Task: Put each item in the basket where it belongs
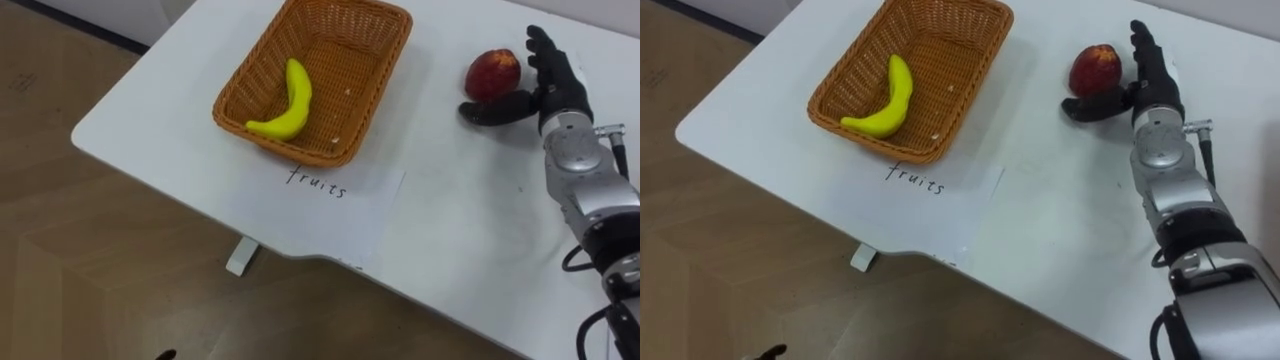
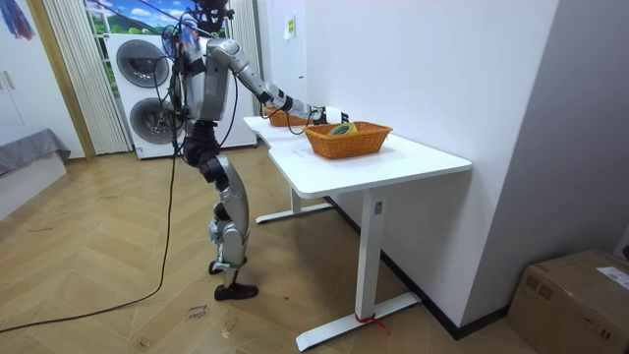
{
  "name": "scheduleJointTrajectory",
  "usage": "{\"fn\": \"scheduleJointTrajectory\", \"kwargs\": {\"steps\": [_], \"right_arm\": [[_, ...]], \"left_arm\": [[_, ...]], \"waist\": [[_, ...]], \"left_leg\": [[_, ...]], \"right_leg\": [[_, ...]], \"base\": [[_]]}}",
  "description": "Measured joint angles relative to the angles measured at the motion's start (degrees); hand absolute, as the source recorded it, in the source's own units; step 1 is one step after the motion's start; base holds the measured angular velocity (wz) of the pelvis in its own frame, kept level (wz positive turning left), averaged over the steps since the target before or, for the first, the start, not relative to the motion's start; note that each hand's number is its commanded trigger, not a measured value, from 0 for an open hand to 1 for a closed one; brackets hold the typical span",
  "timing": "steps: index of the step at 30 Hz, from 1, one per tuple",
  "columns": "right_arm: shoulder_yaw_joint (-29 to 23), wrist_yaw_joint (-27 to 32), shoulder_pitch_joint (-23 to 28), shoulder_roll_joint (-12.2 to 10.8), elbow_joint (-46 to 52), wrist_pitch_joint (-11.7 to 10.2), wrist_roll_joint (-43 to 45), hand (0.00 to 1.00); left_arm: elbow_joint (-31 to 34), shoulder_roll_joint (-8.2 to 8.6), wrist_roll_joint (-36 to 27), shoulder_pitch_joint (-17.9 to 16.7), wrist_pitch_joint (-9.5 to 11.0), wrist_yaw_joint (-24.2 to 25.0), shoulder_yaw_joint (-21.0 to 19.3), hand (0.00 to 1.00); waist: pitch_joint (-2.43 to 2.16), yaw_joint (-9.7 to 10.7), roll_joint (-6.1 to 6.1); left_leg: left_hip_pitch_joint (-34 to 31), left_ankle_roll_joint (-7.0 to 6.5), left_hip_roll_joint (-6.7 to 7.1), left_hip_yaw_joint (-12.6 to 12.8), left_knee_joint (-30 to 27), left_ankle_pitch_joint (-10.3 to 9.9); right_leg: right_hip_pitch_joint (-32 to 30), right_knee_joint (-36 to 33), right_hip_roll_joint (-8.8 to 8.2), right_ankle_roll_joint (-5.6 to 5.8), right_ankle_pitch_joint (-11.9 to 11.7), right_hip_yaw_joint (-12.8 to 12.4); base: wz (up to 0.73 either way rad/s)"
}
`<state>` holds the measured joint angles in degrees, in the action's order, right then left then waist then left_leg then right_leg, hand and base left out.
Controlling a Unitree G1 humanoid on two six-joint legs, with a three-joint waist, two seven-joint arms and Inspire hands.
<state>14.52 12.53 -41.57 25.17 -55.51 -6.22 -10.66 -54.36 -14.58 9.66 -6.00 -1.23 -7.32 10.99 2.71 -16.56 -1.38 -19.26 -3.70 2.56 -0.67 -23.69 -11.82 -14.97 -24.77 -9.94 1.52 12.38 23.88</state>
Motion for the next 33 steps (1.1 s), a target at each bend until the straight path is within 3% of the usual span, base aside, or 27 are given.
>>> {"fn": "scheduleJointTrajectory", "kwargs": {"steps": [16, 17, 18, 19, 27, 33], "right_arm": [[0.19, -2.50, -0.04, 0.29, -0.17, -0.03, 0.16, 0.00], [0.19, -3.05, -0.04, 0.48, -0.18, 0.01, 0.17, 0.23], [0.19, -3.34, -0.04, 0.60, -0.18, 0.02, 0.18, 0.84], [0.20, -3.71, -0.04, 0.80, -0.18, 0.10, 0.19, 1.00], [0.57, -3.95, -0.04, 3.55, -0.92, 0.13, 2.17, 1.00], [0.53, -3.92, -0.05, 3.83, -1.39, 0.06, 2.27, 1.00]], "left_arm": [[-0.89, -0.04, -0.05, 0.10, -0.01, 1.41, 0.43, 0.00], [-0.87, -0.04, -0.09, 0.03, -0.02, 1.50, 0.43, 0.00], [-0.87, -0.04, -0.09, 0.02, -0.02, 1.57, 0.43, 0.00], [-0.85, -0.06, -0.08, 0.01, -0.02, 1.70, 0.43, 0.00], [-0.86, -0.08, -0.05, -0.14, -0.06, 1.95, 0.43, 0.00], [-0.86, -0.09, -0.05, -0.07, -0.06, 1.97, 0.43, 0.00]], "waist": [[0.10, -0.33, 0.15], [0.12, -0.41, 0.11], [0.13, -0.46, 0.09], [0.15, -0.56, 0.06], [0.43, -1.00, -0.41], [0.45, -1.02, -0.53]], "left_leg": [[0.51, 0.00, -0.10, 0.18, 0.12, 0.00], [0.56, 0.00, -0.11, 0.26, 0.13, 0.00], [0.55, 0.00, -0.10, 0.24, 0.14, 0.00], [0.50, 0.00, -0.10, 0.22, 0.12, 0.00], [0.84, 0.01, -0.10, 0.13, 0.11, -0.01], [0.99, 0.01, -0.10, 0.07, 0.07, -0.01]], "right_leg": [[0.33, 0.06, 0.04, 0.00, 0.00, -0.13], [0.34, 0.03, 0.02, 0.00, 0.00, -0.14], [0.34, 0.03, 0.02, -0.01, 0.00, -0.13], [0.35, 0.01, 0.02, -0.02, -0.01, -0.11], [0.73, 0.05, 0.05, -0.03, -0.02, 0.02], [0.91, 0.06, 0.06, -0.03, -0.01, 0.08]], "base": [[0.00], [0.00], [0.00], [0.00], [0.00], [0.00]]}}
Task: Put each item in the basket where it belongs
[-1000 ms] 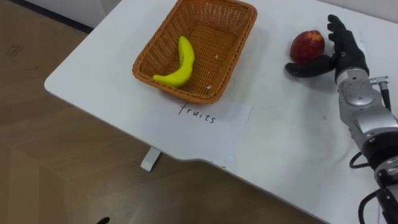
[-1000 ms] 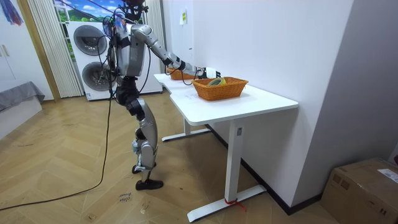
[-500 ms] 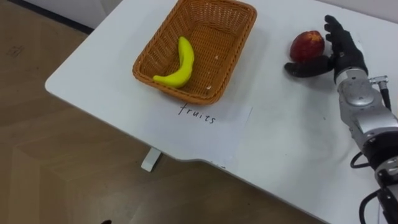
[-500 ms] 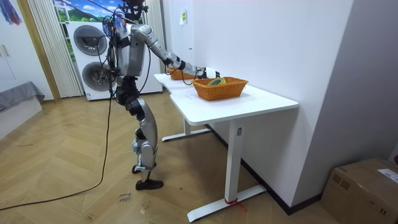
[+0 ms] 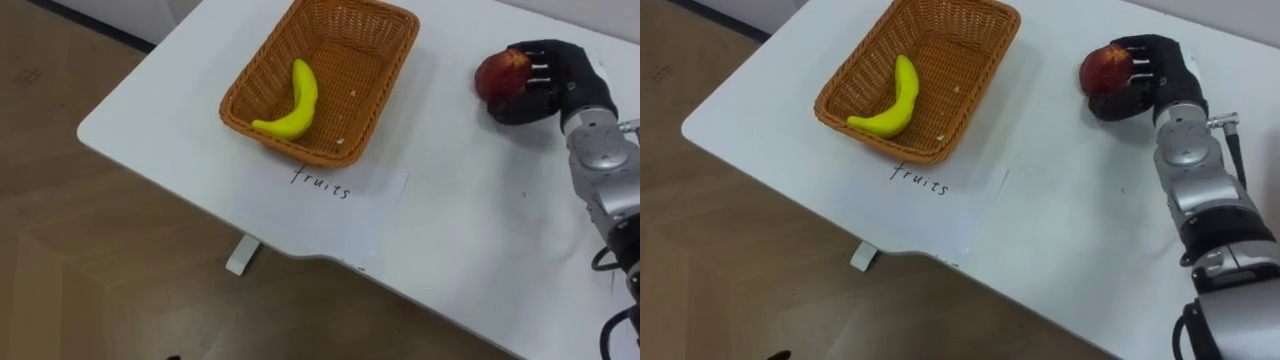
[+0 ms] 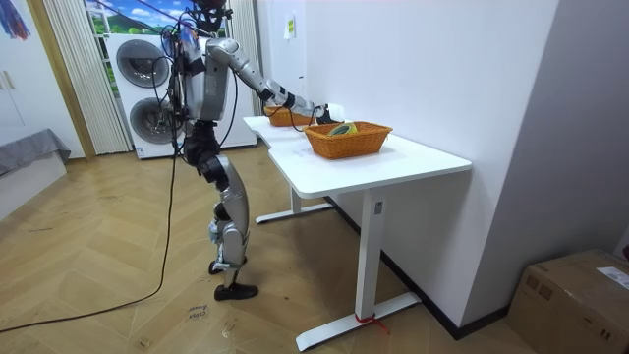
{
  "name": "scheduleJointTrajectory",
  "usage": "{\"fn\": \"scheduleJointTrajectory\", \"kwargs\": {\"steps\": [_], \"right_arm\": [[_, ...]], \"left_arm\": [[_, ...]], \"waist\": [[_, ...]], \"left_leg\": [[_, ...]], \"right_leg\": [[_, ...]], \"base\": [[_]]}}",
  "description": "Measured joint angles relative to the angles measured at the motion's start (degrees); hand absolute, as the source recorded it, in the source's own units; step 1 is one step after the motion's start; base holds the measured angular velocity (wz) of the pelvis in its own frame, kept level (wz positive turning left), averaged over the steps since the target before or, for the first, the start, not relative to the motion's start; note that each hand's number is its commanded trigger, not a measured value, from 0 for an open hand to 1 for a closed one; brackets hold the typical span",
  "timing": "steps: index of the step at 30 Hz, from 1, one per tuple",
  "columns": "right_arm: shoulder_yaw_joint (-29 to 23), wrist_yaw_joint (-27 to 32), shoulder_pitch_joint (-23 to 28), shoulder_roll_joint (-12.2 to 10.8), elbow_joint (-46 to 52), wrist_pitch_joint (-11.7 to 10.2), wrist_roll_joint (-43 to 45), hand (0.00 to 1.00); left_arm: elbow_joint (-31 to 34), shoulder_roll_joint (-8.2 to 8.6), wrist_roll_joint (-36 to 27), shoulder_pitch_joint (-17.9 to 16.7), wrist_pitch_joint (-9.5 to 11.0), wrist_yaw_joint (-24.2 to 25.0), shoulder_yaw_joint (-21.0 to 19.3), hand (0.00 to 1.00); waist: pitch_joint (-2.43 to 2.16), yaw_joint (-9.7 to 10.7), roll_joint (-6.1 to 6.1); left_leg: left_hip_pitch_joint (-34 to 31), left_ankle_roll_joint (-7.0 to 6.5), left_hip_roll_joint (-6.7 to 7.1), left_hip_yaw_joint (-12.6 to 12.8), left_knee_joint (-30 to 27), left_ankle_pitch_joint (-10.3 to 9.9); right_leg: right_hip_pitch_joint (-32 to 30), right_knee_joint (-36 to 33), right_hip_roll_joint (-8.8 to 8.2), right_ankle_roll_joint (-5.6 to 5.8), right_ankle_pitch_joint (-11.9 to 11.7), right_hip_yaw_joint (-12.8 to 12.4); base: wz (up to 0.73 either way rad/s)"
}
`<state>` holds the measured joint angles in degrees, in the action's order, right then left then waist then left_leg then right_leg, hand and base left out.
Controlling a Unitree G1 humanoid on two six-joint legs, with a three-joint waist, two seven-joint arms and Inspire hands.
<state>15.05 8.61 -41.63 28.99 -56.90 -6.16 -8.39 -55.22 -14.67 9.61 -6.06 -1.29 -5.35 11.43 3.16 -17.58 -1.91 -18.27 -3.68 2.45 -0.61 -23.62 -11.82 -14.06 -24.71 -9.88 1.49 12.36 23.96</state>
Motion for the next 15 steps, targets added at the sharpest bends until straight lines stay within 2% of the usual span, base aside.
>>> {"fn": "scheduleJointTrajectory", "kwargs": {"steps": [15], "right_arm": [[-0.01, -2.86, 0.00, -0.79, 0.01, -0.07, -0.12, 1.00]], "left_arm": [[-0.03, -0.08, 0.00, 0.00, 0.00, 0.74, -0.04, 0.00]], "waist": [[0.03, -0.16, -0.25]], "left_leg": [[-0.08, 0.00, 0.00, -0.11, -0.33, 0.01]], "right_leg": [[0.13, -0.10, -0.03, -0.10, -0.07, 0.14]], "base": [[0.00]]}}
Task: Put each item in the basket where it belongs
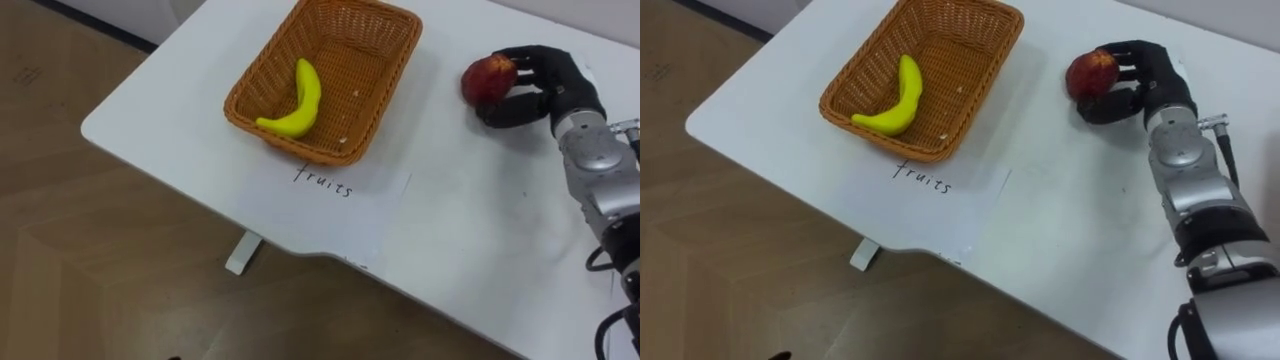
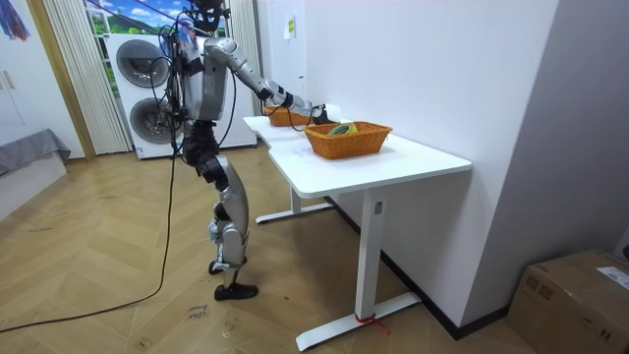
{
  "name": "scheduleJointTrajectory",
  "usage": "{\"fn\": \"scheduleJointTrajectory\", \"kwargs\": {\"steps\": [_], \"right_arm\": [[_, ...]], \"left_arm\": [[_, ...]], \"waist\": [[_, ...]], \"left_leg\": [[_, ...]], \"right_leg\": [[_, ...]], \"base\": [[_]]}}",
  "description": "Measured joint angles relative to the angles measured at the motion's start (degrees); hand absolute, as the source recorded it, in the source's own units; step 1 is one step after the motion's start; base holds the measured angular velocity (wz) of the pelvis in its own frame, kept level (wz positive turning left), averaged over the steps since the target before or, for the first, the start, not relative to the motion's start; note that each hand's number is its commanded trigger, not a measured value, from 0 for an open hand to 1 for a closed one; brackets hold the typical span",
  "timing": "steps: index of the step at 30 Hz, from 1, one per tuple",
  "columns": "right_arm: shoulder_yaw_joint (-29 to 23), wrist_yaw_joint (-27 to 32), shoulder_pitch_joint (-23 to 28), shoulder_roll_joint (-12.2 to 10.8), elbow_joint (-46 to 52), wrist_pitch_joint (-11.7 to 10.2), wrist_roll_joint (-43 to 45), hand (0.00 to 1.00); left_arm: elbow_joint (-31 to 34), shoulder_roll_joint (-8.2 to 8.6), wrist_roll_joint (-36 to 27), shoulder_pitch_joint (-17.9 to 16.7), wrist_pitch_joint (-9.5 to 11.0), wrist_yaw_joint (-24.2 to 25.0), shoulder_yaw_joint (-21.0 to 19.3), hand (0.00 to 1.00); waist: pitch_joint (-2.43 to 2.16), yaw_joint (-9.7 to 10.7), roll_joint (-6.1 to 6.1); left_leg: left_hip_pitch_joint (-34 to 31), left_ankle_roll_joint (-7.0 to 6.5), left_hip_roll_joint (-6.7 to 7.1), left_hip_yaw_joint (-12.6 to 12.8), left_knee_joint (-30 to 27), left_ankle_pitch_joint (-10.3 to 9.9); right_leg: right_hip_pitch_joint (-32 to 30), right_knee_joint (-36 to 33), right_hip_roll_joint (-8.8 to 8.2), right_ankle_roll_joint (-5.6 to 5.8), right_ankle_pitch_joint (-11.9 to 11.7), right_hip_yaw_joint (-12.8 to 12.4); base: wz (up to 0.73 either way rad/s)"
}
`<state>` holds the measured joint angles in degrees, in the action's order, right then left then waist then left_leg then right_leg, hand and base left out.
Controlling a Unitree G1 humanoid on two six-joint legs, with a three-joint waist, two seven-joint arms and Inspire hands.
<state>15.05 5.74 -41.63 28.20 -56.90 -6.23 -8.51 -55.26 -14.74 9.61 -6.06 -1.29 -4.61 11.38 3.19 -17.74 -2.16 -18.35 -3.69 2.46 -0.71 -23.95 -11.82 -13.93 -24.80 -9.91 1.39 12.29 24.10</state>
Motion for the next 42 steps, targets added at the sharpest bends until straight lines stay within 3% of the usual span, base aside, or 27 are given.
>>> {"fn": "scheduleJointTrajectory", "kwargs": {"steps": [12, 20, 23, 24, 25, 26, 32, 42], "right_arm": [[-0.02, -0.70, 0.00, 0.00, 0.19, -0.09, -1.73, 1.00], [0.06, -2.60, 0.57, 0.02, 0.83, 1.92, -2.40, 1.00], [0.01, -3.34, 0.70, 0.01, 2.19, 2.61, -2.31, 1.00], [-0.01, -3.52, 0.75, 0.01, 2.59, 2.69, -2.36, 1.00], [-0.19, -3.88, 0.99, 0.03, 3.69, 3.09, -2.37, 1.00], [-0.46, -4.03, 1.38, 0.06, 4.85, 3.34, -2.37, 1.00], [-0.76, -4.55, 7.20, 0.47, 16.34, 3.47, -2.54, 1.00], [-0.81, -4.18, 8.79, 0.51, 22.98, 3.79, -2.37, 1.00]], "left_arm": [[0.91, -0.42, 0.08, 0.04, 0.02, 0.07, -0.40, 0.00], [1.92, -0.56, 0.14, -0.85, 0.02, -0.08, -2.91, 0.00], [2.43, -0.60, 0.17, -2.18, -0.06, 0.18, -4.74, 0.00], [2.42, -0.73, 0.16, -2.77, -0.18, 0.30, -5.06, 0.00], [2.53, -0.76, 0.83, -3.66, -0.30, 0.33, -5.14, 0.00], [2.59, -0.75, 1.69, -4.14, -0.31, 0.33, -5.21, 0.00], [3.56, -0.75, 4.75, -8.68, -0.85, 0.15, -6.97, 0.00], [3.55, -0.69, 4.99, -10.09, -1.17, 0.38, -7.24, 0.00]], "waist": [[-0.22, 0.17, 0.19], [-0.62, 1.16, 0.10], [-0.98, 1.99, 0.09], [-1.37, 2.70, 0.15], [-2.14, 3.58, 0.25], [-2.47, 3.74, 0.19], [-3.43, 6.11, -0.42], [-3.09, 6.86, -0.09]], "left_leg": [[0.04, 0.00, -0.04, -0.07, 0.03, 0.00], [3.01, 0.00, 0.09, -0.11, 1.09, 0.00], [4.73, 0.00, 0.17, -0.23, 1.49, 0.00], [5.57, -0.02, 0.24, -0.46, 1.58, -0.01], [6.28, -0.02, 0.26, -0.62, 1.86, -0.02], [6.87, -0.02, 0.26, -0.43, 2.26, -0.01], [14.69, 0.03, 0.31, -0.86, 4.97, -0.04], [18.03, 0.00, 0.41, -1.12, 5.25, -0.08]], "right_leg": [[0.15, 0.10, -0.01, -0.01, -0.02, 0.16], [2.99, 0.70, -0.02, 0.10, 0.05, -0.11], [4.80, 1.30, 0.03, 0.21, 0.10, 0.08], [5.97, 1.63, 0.04, 0.31, 0.16, 0.42], [7.11, 2.41, 0.05, 0.44, 0.09, 1.16], [7.46, 2.42, 0.03, 0.47, 0.07, 1.06], [15.86, 5.36, 0.35, 1.08, 0.09, 2.37], [19.96, 7.39, 0.56, 1.34, 0.00, 2.79]], "base": [[0.00], [0.01], [0.03], [0.17], [0.15], [0.03], [0.06], [0.02]]}}
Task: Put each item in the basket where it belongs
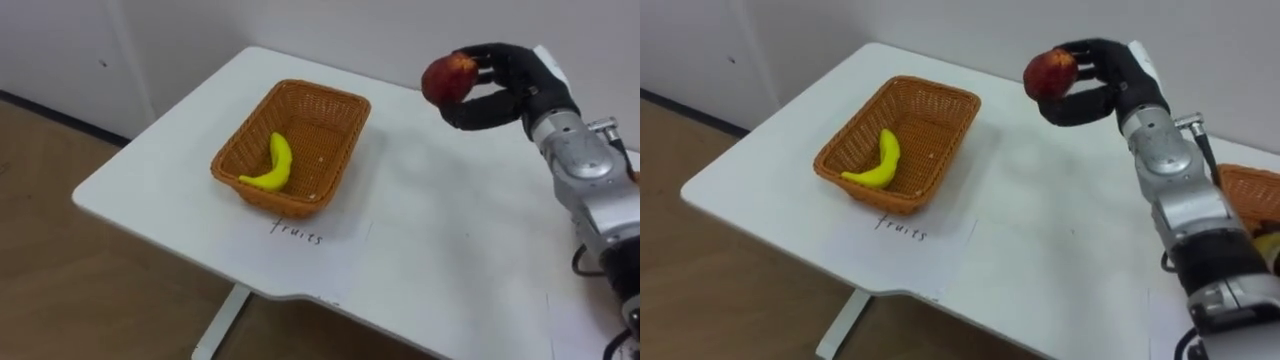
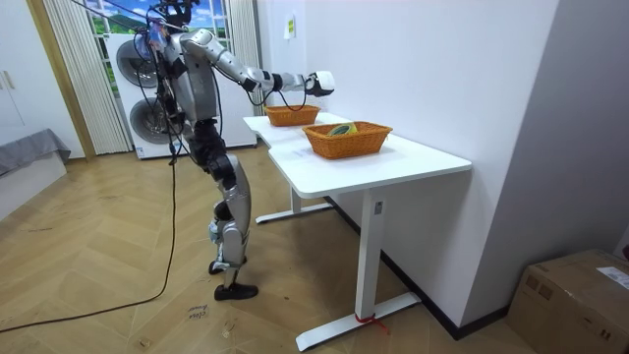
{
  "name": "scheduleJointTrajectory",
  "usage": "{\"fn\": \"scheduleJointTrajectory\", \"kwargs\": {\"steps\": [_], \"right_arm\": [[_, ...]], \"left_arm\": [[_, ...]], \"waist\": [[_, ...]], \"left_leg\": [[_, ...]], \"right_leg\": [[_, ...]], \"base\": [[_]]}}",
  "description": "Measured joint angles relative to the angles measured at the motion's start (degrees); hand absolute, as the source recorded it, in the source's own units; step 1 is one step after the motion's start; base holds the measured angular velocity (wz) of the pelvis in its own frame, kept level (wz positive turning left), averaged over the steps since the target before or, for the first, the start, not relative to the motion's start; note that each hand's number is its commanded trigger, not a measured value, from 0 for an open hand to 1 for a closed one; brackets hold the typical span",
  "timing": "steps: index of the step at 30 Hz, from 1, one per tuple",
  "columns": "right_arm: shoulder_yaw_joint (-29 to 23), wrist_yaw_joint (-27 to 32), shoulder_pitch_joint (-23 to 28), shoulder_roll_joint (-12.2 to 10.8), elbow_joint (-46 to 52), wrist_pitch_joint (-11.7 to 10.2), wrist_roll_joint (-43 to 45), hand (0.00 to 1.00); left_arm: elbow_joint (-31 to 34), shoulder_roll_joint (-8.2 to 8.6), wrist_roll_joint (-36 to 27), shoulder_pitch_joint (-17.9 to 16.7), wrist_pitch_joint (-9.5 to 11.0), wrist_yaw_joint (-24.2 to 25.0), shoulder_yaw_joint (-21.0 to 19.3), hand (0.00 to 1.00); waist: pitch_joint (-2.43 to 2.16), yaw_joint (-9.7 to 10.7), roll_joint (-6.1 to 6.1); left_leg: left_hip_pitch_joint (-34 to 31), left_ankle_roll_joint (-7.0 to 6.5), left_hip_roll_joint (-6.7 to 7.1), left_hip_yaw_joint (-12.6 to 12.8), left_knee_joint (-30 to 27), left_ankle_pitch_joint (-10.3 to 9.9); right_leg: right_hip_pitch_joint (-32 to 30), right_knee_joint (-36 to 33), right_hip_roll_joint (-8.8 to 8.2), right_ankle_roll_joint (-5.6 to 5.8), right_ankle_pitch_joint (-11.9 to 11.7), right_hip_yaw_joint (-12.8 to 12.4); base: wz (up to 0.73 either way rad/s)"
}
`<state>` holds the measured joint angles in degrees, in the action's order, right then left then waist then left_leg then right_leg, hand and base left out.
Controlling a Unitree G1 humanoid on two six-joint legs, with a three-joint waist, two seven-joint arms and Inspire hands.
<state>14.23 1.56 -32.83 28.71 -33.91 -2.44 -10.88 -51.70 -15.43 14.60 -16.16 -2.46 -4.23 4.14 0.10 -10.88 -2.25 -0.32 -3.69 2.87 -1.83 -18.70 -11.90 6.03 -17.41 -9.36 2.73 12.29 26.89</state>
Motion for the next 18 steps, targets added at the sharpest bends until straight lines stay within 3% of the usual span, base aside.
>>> {"fn": "scheduleJointTrajectory", "kwargs": {"steps": [3, 4, 15, 18], "right_arm": [[0.00, 0.63, 0.50, 0.00, 2.92, -0.02, 0.19, 1.00], [0.00, 0.96, 1.20, -0.02, 3.68, -0.02, 0.19, 1.00], [0.46, 1.47, 3.21, -0.04, 8.36, 0.00, 4.91, 1.00], [0.82, 1.27, 3.92, -0.41, 8.88, 0.00, 4.97, 1.00]], "left_arm": [[0.04, 0.00, 0.18, -0.71, -0.02, 0.13, -0.64, 0.00], [0.09, 0.00, 0.18, -0.93, -0.01, 0.20, -1.49, 0.00], [2.82, -0.03, 3.90, -2.94, 0.04, 2.56, -6.16, 0.00], [2.81, -0.02, 4.21, -3.50, 0.00, 3.02, -6.16, 0.00]], "waist": [[0.06, -0.04, 0.02], [0.29, -0.14, -0.09], [0.21, -2.37, -1.21], [0.39, -2.71, -1.87]], "left_leg": [[0.28, 0.00, 0.06, -0.41, 0.24, 0.01], [1.05, 0.00, 0.13, -0.57, 0.69, 0.01], [3.24, -0.21, 0.89, -2.18, 2.75, -0.10], [4.07, -0.19, 1.00, -3.30, 3.24, -0.10]], "right_leg": [[0.72, 0.74, 0.48, 0.23, -0.22, 0.24], [1.55, 0.95, 0.50, 0.33, -0.28, 0.30], [3.78, 1.81, 0.55, 0.96, -0.13, 0.35], [4.92, 1.90, 0.56, 0.97, -0.14, 1.70]], "base": [[0.08], [0.09], [0.09], [0.19]]}}
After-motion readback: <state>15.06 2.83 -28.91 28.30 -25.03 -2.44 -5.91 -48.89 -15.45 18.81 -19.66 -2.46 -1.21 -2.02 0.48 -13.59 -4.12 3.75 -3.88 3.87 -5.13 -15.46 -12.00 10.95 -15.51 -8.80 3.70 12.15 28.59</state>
